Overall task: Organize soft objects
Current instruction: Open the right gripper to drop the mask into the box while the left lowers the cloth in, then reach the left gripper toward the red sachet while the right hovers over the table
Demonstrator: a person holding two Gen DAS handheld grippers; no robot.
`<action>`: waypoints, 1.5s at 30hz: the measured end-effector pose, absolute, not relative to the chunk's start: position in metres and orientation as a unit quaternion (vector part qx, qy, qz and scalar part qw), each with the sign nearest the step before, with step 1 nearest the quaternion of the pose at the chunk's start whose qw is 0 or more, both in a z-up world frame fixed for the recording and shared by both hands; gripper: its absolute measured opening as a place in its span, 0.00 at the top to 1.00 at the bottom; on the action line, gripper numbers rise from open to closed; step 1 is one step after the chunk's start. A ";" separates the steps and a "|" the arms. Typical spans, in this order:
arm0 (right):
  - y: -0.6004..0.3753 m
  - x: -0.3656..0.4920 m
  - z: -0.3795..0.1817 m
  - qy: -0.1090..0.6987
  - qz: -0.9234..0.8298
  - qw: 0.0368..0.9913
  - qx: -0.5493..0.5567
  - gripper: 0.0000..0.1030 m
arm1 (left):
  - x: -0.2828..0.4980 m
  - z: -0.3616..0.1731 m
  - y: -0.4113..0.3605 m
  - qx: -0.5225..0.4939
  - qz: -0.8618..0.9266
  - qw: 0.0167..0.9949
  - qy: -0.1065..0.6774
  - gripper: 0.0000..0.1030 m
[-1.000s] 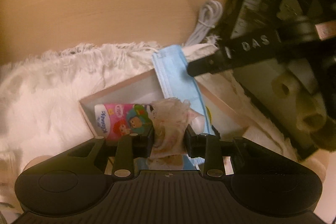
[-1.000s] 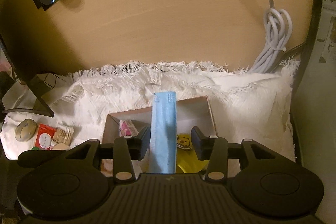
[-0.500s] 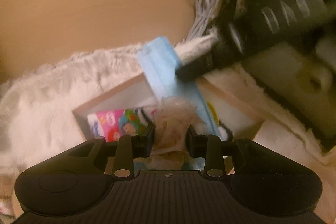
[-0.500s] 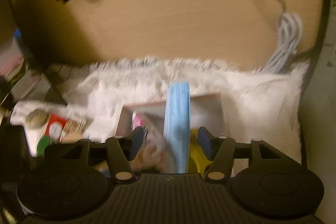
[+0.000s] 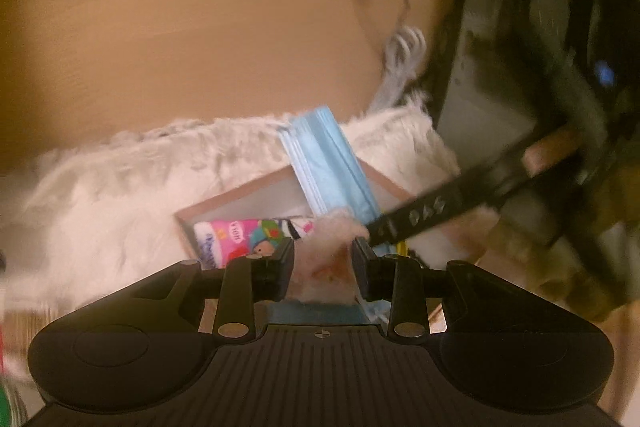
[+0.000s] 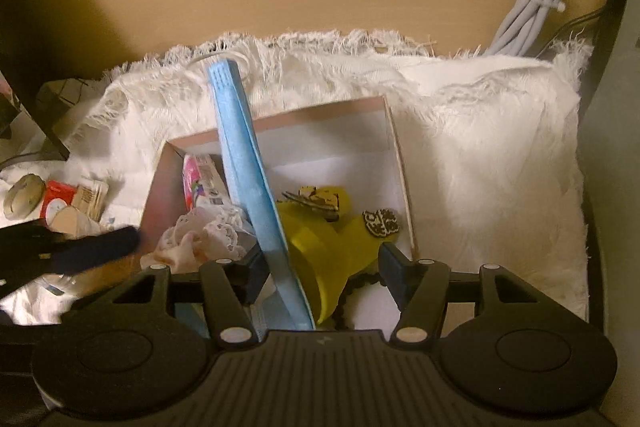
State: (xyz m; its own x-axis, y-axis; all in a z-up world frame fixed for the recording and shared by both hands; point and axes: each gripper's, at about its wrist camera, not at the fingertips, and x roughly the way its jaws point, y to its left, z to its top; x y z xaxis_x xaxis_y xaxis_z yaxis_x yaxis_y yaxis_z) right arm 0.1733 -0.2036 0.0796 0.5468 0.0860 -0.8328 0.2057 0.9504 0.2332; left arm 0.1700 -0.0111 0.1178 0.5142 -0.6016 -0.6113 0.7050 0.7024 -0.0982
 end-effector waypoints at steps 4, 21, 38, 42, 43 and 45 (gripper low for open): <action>-0.199 0.174 0.075 0.479 -0.043 0.865 0.142 0.45 | 0.171 0.130 0.016 0.010 -0.354 0.879 0.319 0.66; -0.177 0.121 0.142 0.373 -0.075 0.919 0.099 0.38 | 0.148 0.128 0.196 -0.092 -0.194 0.925 0.313 0.67; -0.047 0.139 0.191 0.342 0.035 0.939 0.026 0.37 | 0.259 0.127 0.407 -0.280 0.000 0.908 0.312 0.67; -0.007 0.155 0.202 0.343 0.079 0.936 0.006 0.37 | 0.275 0.131 0.418 -0.265 -0.012 0.909 0.320 0.67; 0.007 0.164 0.204 0.346 0.093 0.933 0.006 0.37 | 0.278 0.131 0.418 -0.266 -0.020 0.908 0.322 0.67; 0.027 0.181 0.205 0.358 0.110 0.927 0.012 0.37 | 0.283 0.129 0.421 -0.273 -0.041 0.902 0.333 0.67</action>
State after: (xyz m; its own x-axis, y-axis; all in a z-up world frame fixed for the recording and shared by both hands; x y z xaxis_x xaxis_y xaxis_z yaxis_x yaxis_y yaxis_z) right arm 0.1811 0.0274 0.2053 0.7200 0.2121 -0.6608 -0.1954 0.9756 0.1003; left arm 0.2827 0.4215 0.1293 0.7752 -0.2555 -0.5778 -0.1083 0.8473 -0.5199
